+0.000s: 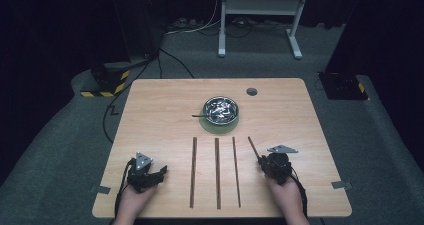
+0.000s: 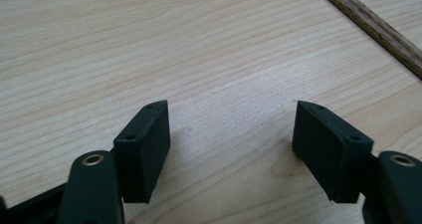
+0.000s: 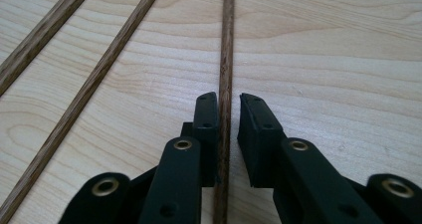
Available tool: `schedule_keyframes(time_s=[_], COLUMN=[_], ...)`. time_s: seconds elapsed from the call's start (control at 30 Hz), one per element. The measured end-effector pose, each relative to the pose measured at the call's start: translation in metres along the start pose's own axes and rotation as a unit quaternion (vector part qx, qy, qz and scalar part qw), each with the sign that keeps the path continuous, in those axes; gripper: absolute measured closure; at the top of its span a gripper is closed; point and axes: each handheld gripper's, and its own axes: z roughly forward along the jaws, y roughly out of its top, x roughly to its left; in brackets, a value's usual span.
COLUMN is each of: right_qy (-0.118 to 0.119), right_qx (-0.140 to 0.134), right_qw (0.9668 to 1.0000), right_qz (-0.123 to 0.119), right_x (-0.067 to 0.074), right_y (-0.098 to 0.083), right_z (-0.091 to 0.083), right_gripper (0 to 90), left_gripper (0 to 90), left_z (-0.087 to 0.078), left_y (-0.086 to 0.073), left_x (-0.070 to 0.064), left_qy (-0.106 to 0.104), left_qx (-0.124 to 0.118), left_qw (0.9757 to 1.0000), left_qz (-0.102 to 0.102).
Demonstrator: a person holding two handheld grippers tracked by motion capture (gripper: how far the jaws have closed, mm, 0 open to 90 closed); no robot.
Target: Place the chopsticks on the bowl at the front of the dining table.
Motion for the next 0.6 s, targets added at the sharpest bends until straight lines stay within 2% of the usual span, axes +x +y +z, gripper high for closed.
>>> schedule_keyframes(time_s=[0.37, 0.6], right_qy=[0.012, -0.004], right_qx=[0.012, 0.012], right_qw=[0.9998, 0.9997], right_qz=[-0.010, -0.022], right_x=[-0.0010, 0.0035], right_y=[0.0002, -0.0001], right_z=[-0.0029, -0.0024], right_gripper=[69.3, 76.6], left_gripper=[31.1, 31.1], left_z=[0.0001, 0.0004], left_y=[0.0001, 0.0001], left_x=[0.0000, -0.0001], left_qy=[-0.001, -0.003], left_qx=[0.001, 0.000], left_qw=[1.0000, 1.0000], left_qz=[0.000, -0.002])
